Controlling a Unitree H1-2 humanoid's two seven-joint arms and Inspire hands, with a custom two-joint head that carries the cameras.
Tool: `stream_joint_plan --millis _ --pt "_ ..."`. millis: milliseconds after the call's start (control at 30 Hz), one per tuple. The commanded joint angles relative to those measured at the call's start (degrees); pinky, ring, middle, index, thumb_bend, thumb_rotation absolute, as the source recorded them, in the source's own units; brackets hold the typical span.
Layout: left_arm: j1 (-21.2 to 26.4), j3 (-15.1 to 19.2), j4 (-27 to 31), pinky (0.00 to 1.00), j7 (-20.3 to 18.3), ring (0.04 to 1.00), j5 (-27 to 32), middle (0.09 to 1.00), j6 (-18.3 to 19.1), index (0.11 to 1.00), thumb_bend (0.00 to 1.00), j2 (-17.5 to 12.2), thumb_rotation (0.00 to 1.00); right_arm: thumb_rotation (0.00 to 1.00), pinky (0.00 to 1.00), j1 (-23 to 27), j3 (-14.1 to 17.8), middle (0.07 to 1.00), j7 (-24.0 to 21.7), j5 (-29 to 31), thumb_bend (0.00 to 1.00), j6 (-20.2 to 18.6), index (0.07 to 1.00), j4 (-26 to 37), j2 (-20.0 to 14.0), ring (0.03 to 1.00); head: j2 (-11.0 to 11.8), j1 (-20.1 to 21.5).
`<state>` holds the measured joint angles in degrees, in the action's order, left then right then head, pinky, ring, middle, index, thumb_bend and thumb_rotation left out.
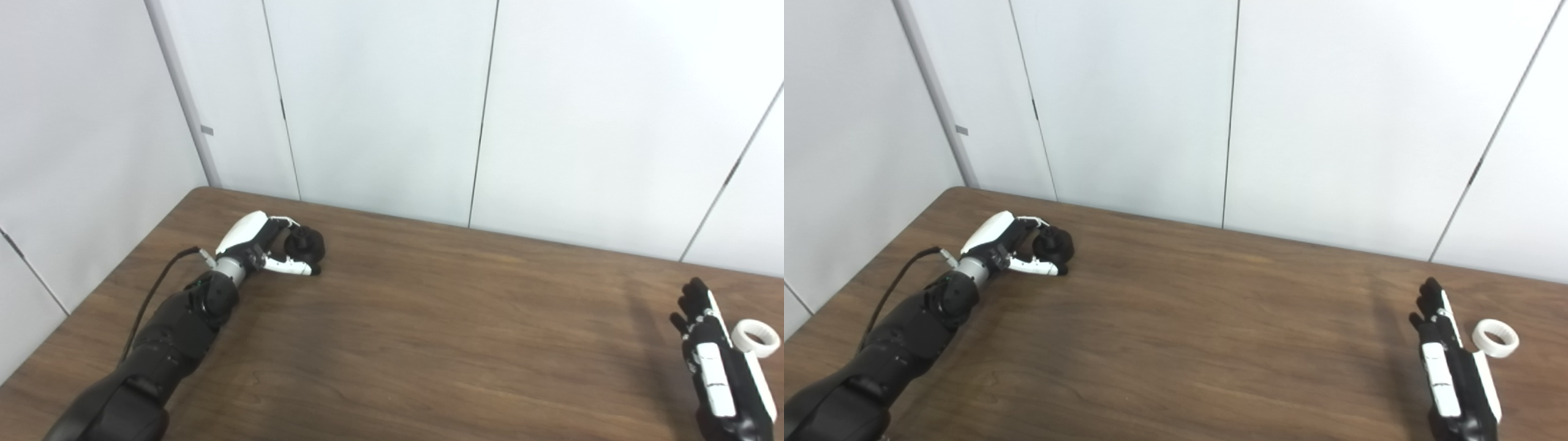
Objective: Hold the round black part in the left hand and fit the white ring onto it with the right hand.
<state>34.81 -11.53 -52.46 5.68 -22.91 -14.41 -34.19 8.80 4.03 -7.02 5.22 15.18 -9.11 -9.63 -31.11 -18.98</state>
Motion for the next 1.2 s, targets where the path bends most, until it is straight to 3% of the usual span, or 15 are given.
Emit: stream_joint_plan --millis 0,433,667,700,767,1167 --pt "0.71 0.42 -0.07 1.00 -0.09 0.945 -0.40 0.852 -0.26 0.682 0.93 -2.34 0.21 0.92 0.98 -3.12 -0.05 0.998 -0.24 0.41 0.38 0.77 1.000 -3.68 0.34 1.000 -0.05 -0.08" --pt "0.84 0.01 -0.07 1.00 0.15 0.939 -1.02 0.849 0.05 0.676 0.92 -2.12 0.21 0.90 0.99 -3.08 0.19 0.999 -0.43 1.40 0.38 0.89 1.000 -3.69 0.57 1.000 -0.31 -0.14" --pt "0.62 -0.34 0.39 1.00 0.51 0.931 -1.64 0.832 0.34 0.615 0.87 -2.22 0.17 0.90 1.00 -3.16 0.17 1.000 -0.64 1.80 0.37 0.62 1.000 -3.39 0.30 1.000 -0.69 -0.45" --pt "0.65 -0.61 0.17 1.00 0.81 0.931 -1.98 0.823 -0.10 0.542 0.66 -2.27 0.11 0.90 0.99 -3.12 0.22 1.000 -0.58 1.76 0.37 0.73 1.000 -3.47 0.27 1.000 -0.76 -0.53" --pt "0.97 -1.72 -0.99 0.99 1.90 0.925 -3.40 0.803 -1.35 0.500 0.56 -2.52 0.08 0.90 0.98 -3.10 0.35 0.999 -0.53 1.93 0.36 0.84 1.000 -3.49 0.32 1.000 -0.78 -0.61" --pt "0.72 -2.93 -1.03 0.97 3.57 0.905 -5.05 0.739 -3.90 0.484 0.52 -2.95 0.05 0.92 0.95 -3.16 0.49 0.988 -0.09 1.26 0.39 0.97 0.994 -3.15 0.45 1.000 -1.16 -0.64"
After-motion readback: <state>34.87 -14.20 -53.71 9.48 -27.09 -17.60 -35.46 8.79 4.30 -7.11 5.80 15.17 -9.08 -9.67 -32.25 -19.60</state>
